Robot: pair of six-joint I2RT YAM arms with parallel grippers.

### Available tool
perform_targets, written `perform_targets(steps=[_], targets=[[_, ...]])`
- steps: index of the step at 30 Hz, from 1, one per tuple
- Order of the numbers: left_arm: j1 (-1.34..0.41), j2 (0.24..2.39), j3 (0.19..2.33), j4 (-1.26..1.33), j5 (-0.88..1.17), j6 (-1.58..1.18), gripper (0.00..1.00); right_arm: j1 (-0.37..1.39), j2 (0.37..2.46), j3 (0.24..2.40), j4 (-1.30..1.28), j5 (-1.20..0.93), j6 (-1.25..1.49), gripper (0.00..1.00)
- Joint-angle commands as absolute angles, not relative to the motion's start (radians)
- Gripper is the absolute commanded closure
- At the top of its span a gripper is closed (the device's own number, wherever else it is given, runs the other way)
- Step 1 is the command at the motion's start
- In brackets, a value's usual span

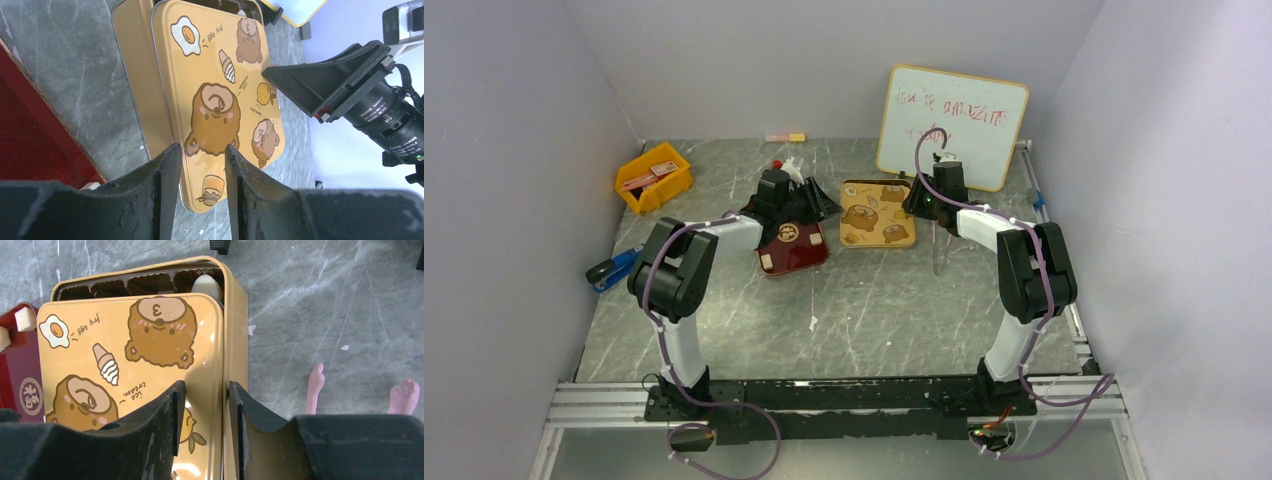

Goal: Pack the chocolate
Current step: Adjust the box lid on the packing box.

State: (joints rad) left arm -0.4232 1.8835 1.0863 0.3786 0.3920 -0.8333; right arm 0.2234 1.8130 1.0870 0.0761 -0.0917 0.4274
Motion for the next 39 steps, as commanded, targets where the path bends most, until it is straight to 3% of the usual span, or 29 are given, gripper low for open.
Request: perform_targets(steps=[1, 24, 28, 31, 35, 39], targets=[[-0.425, 1.917, 1.106, 0.417, 0.434, -0.834, 0.57, 0.231, 1.833, 1.07, -0.029, -0.115, 0.407, 0.6], [-0.452, 2.018, 1.15, 0.459, 0.454, -0.844, 0.58, 0.23, 1.859, 1.081, -0.021, -0.117, 0.406, 0.59], [-0.453, 2.018, 1.147, 0.479, 0.459, -0.856, 0.66, 0.23, 1.855, 1.078, -0.02, -0.114, 0.406, 0.6], [-0.452, 2.014, 1.148, 0.487, 0.466, -0.86, 0.83, 0.231, 1.847, 1.075, -0.019, -0.112, 0.407, 0.6], [-0.453, 2.005, 1.149, 0.49, 0.469, -0.863, 0.94, 0.23, 1.837, 1.073, -0.02, -0.108, 0.407, 0.6], [-0.453, 2.001, 1.147, 0.508, 0.475, -0.874, 0.95, 0.231, 1.823, 1.067, -0.017, -0.107, 0.411, 0.6]])
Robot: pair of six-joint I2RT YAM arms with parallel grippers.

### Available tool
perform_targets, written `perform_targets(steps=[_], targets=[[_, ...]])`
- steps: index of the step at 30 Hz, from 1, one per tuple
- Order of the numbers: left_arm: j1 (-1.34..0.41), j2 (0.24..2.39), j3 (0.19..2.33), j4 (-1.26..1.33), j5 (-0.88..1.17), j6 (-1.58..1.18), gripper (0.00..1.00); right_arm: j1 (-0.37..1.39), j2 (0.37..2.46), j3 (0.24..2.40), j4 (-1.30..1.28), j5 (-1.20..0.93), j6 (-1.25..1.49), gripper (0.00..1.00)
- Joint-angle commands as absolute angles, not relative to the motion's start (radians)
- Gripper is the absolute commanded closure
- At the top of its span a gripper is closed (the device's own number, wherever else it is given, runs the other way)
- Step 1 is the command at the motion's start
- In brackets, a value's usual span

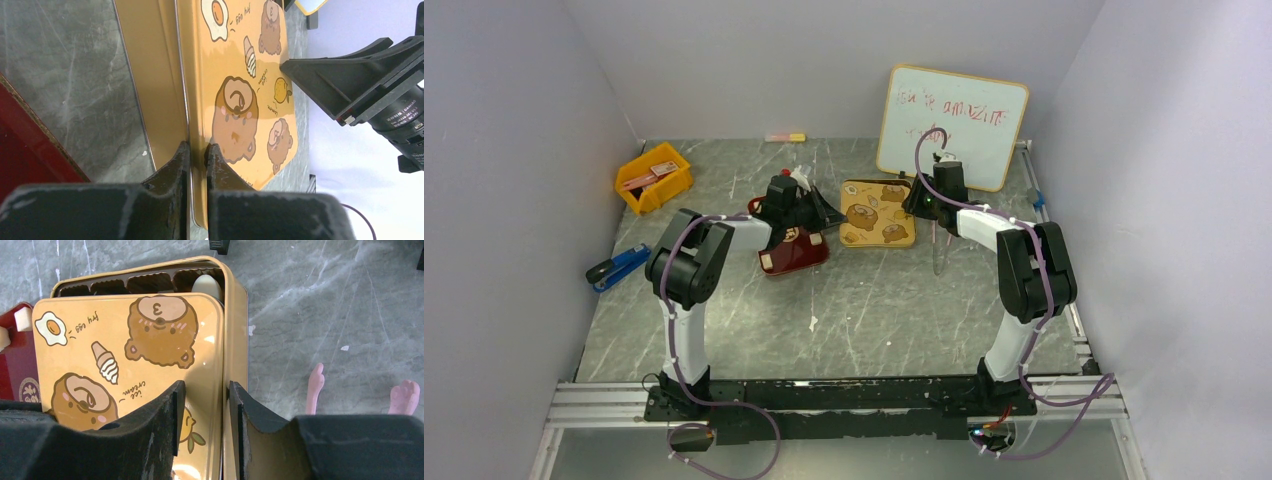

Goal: Pack the chocolate
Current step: Adjust the box lid on the packing box.

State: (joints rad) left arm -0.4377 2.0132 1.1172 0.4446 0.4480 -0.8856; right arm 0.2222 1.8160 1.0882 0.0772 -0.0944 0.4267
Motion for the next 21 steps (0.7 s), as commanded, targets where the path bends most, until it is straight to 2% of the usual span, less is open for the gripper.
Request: perform_targets(steps=[1, 21], targets=[[-0.452, 2.0, 1.145, 0.512, 0.475, -0.876, 0.95, 0.23, 1.82, 1.066, -0.017, -0.106, 0.41, 0.6], [-0.452, 1.967, 1.114, 0.599, 0.469, -0.928, 0.95, 0.23, 1.734, 1.047, 0.015, -0.075, 0.406, 0.6]])
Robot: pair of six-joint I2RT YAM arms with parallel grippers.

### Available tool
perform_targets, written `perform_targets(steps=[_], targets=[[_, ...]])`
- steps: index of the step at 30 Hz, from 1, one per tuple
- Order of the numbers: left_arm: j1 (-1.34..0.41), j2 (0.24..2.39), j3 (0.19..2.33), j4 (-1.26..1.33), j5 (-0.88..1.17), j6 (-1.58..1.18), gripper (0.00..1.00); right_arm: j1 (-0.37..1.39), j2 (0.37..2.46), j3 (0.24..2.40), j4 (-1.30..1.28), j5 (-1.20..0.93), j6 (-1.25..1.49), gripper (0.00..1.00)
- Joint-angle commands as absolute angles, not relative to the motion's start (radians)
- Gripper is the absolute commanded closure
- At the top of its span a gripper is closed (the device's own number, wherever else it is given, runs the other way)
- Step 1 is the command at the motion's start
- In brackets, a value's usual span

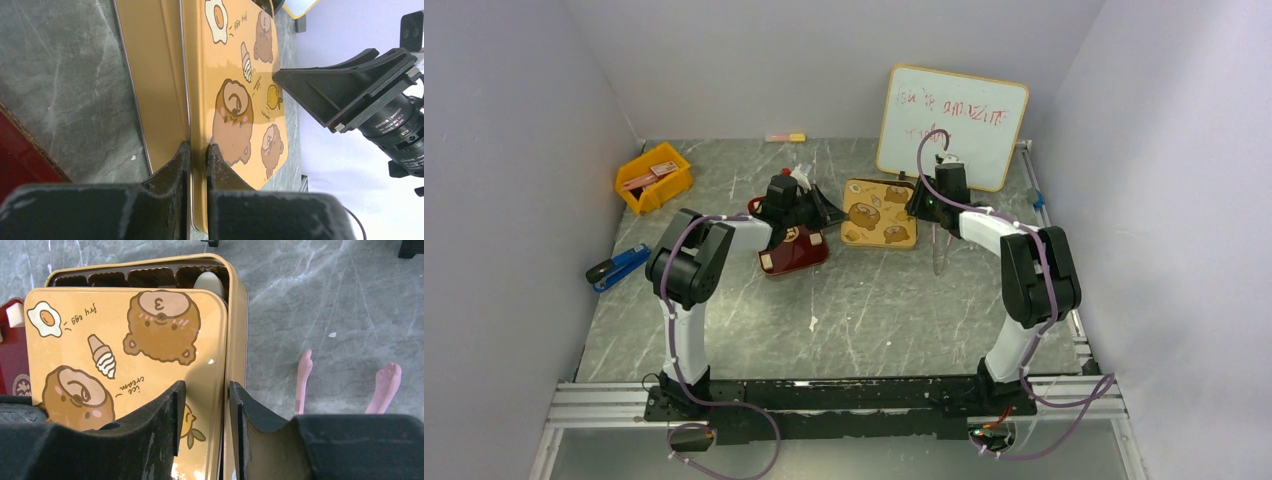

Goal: Pack the chocolate
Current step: Adjust the box lid on the packing box.

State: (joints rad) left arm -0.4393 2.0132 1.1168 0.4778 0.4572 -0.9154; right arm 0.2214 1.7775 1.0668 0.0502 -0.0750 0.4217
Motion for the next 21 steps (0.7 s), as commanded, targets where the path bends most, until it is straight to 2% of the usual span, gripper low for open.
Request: perform_targets(steps=[1, 21], targets=[[-0.452, 1.965, 1.111, 0.601, 0.468, -0.929, 0.95, 0.231, 1.727, 1.046, 0.02, -0.069, 0.406, 0.6], [-0.439, 1.95, 1.086, 0.658, 0.479, -0.971, 0.95, 0.229, 1.676, 1.034, 0.034, -0.035, 0.413, 0.59]])
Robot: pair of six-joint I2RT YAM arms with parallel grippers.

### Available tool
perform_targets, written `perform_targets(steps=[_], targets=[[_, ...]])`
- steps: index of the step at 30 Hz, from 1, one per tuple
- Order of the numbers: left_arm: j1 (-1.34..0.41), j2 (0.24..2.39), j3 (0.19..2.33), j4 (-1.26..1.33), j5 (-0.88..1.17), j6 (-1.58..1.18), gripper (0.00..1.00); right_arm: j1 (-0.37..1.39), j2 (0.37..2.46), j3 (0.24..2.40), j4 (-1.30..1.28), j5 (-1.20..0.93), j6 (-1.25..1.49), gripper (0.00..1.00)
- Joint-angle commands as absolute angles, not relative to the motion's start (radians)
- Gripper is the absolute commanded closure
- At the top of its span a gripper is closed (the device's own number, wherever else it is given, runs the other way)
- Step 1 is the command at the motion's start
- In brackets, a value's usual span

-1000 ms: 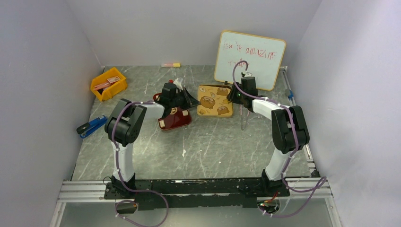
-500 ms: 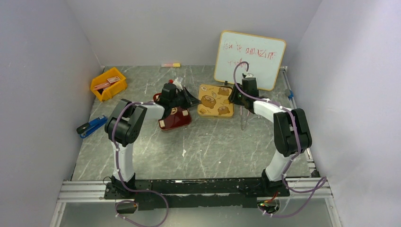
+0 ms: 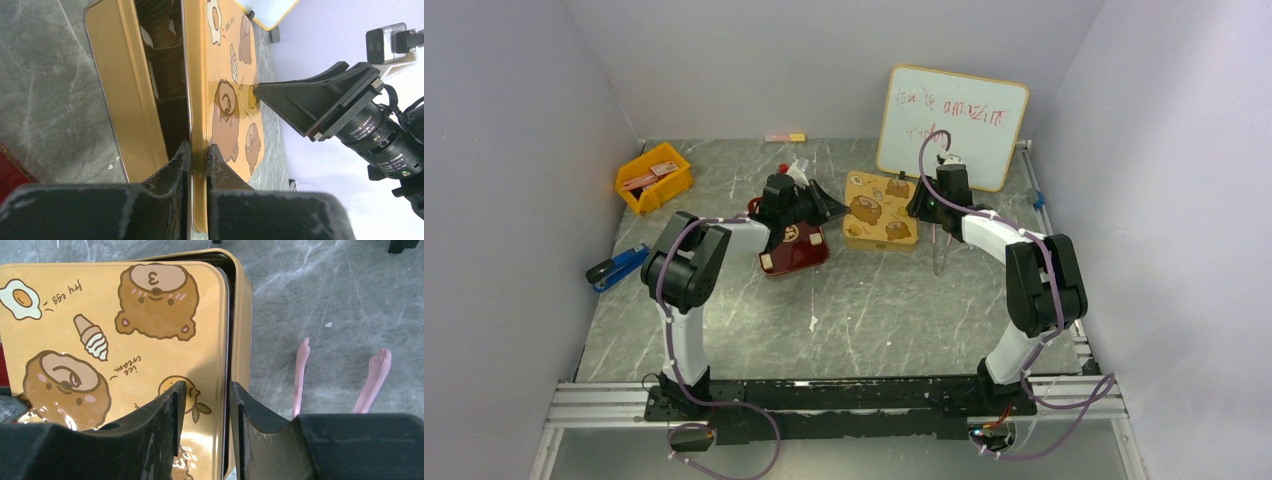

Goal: Pack the chocolate
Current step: Adjust the box lid on the packing box.

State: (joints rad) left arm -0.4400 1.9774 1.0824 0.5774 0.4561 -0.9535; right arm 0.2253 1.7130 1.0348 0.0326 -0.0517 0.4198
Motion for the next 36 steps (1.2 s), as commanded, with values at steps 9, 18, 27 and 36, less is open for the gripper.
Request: perform_targets(steps=[9, 18, 27, 36], targets=[[-0.437, 1.97, 1.076, 0.7, 0.493, -0.992, 0.95, 0.229, 1.685, 1.03, 0.038, -0.043, 0.412, 0.59], [-0.438, 2.031, 1.062, 0.825, 0.531, -1.065, 0.95, 0.229, 1.685, 1.023, 0.041, -0.04, 0.409, 0.58], [-0.441, 2.044, 1.067, 0.843, 0.531, -1.073, 0.95, 0.229, 1.687, 1.016, 0.047, -0.041, 0.411, 0.58], [-0.453, 2.056, 1.082, 0.846, 0.522, -1.078, 0.95, 0.227, 1.7, 1.029, 0.063, -0.045, 0.41, 0.58]])
